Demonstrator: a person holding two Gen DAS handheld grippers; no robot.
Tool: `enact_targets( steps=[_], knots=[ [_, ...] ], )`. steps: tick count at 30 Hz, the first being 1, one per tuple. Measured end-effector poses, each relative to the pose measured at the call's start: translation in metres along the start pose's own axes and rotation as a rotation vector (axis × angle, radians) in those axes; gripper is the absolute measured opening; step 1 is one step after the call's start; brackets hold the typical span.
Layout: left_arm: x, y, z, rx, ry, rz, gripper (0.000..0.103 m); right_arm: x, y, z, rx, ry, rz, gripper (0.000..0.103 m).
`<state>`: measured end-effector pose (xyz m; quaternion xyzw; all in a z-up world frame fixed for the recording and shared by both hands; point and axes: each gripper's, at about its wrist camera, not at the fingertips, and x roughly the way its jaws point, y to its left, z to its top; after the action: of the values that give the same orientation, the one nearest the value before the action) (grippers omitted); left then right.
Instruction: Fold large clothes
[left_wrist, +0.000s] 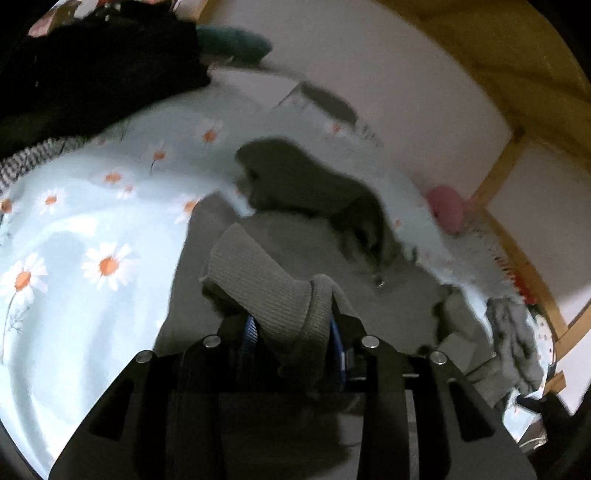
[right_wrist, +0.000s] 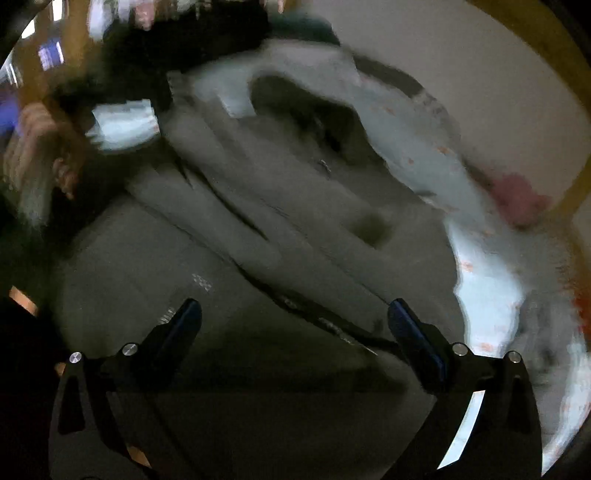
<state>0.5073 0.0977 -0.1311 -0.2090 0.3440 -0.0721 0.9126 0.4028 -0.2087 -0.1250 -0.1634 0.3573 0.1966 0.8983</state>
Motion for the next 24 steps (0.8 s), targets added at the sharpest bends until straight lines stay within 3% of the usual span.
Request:
enact_targets(
  steps=[2,5,7,8,10,11,12,13,14,15,17,19,22,24],
  knots=[
    [0.002,0.006,-0.007,-0.007,0.009,0.007,0.032,-0.005,-0.035,0.016,0.127,-0.034,0.027,0.1],
    [-0.006,0.004,-0.014,0.028,-0.015,0.002,0.032,0.013,-0.117,0.046,0.33,-0.042,-0.058,0.1],
    [-0.01,-0.001,-0.017,0.064,-0.034,0.006,0.032,0.06,-0.175,0.065,0.415,0.117,-0.221,0.099],
    [-0.014,-0.003,-0.018,0.077,-0.047,0.004,0.032,0.083,-0.19,0.068,0.432,0.202,-0.209,0.099],
    [-0.027,-0.007,-0.018,0.105,-0.099,-0.014,0.032,0.151,-0.218,0.062,0.52,0.424,-0.003,0.085],
    [-0.033,-0.009,-0.018,0.124,-0.125,-0.023,0.032,0.174,-0.224,0.056,0.561,0.478,0.052,0.059],
    [-0.035,-0.012,-0.018,0.139,-0.138,-0.027,0.032,0.19,-0.227,0.049,0.606,0.508,0.084,0.049],
    [-0.036,-0.015,-0.017,0.161,-0.139,-0.028,0.032,0.195,-0.229,0.046,0.642,0.491,0.097,0.044],
    [-0.036,-0.017,-0.017,0.176,-0.138,-0.024,0.032,0.189,-0.231,0.046,0.671,0.449,0.11,0.025],
    [-0.037,-0.018,-0.018,0.18,-0.143,-0.025,0.032,0.179,-0.237,0.049,0.704,0.384,0.137,0.019],
    [-0.04,-0.017,-0.018,0.162,-0.157,-0.037,0.032,0.142,-0.259,0.053,0.803,0.149,0.203,0.018],
    [-0.041,-0.014,-0.022,0.154,-0.182,-0.014,0.032,0.124,-0.286,0.034,0.924,0.032,0.197,0.018],
    [-0.026,0.0,-0.032,0.119,-0.155,0.051,0.032,0.156,-0.295,-0.001,1.023,0.113,0.169,0.018],
    [-0.009,0.011,-0.041,0.103,-0.068,0.12,0.033,0.178,-0.29,-0.015,1.056,0.19,0.16,0.02]
  ],
)
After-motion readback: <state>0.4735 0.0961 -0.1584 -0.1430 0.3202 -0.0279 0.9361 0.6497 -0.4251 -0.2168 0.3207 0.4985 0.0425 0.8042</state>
